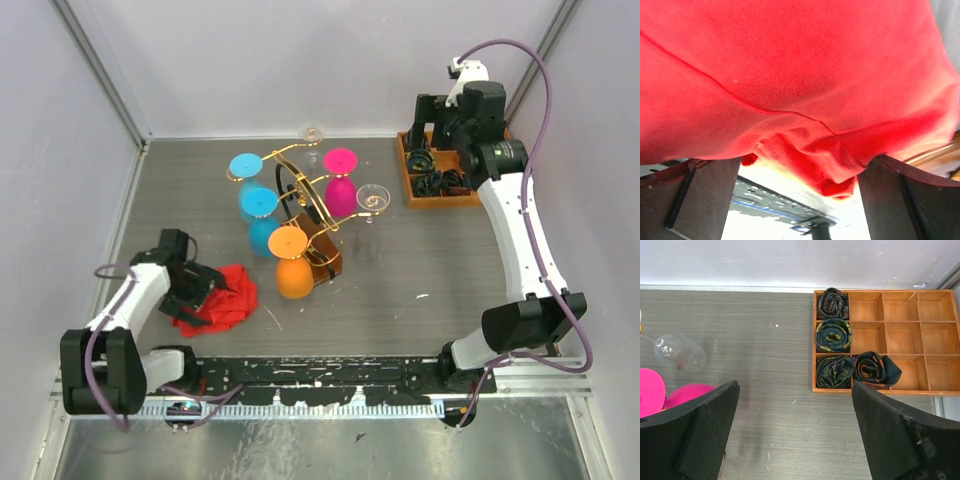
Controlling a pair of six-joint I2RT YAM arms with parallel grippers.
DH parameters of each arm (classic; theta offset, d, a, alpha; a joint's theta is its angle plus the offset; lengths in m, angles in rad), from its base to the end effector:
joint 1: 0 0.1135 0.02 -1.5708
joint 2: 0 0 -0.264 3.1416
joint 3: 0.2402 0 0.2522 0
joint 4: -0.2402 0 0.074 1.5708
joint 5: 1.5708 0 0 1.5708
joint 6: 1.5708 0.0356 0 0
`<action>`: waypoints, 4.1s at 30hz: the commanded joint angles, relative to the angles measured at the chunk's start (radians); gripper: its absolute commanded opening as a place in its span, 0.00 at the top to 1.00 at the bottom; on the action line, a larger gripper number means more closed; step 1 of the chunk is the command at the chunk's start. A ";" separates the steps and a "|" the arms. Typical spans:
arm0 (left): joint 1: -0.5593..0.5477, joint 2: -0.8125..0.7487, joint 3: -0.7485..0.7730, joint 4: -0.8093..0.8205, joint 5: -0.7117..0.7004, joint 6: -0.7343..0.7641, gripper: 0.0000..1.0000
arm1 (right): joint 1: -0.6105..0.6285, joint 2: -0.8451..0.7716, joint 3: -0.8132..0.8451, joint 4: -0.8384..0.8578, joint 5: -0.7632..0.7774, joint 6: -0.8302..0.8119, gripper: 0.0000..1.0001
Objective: Take the wine glass off the wine glass rack
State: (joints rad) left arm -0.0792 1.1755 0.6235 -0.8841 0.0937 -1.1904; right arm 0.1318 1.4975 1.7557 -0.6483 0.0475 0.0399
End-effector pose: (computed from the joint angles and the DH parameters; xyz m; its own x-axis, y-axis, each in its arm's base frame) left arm 0.1723 -0.0170 0.1713 -0.4516 -0.8915 0.0362 -0.8833 0.4409 -0.1591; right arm 0.3209 0.0408 0.4557 -0.3802 -0.0102 -0.9249 -0.0726 0.9972 0.0189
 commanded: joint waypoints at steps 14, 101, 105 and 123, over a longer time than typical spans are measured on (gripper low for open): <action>0.302 0.075 0.459 -0.153 -0.055 0.283 0.02 | 0.004 -0.063 0.000 0.044 -0.025 0.017 0.00; 0.248 0.495 0.264 0.056 -0.173 0.447 0.02 | 0.003 -0.145 -0.102 0.021 -0.049 0.022 0.00; 0.313 0.529 0.324 0.075 -0.192 0.483 0.02 | 0.003 -0.142 -0.101 0.021 -0.055 0.026 0.00; 0.479 0.649 0.735 0.050 -0.298 0.582 0.00 | 0.005 -0.140 -0.100 0.009 -0.069 0.035 0.00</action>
State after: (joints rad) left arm 0.4015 1.8828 1.3052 -0.8494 -0.1696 -0.6350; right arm 0.1318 1.3678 1.6398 -0.6662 -0.0040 0.0624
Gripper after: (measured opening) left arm 0.991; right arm 0.998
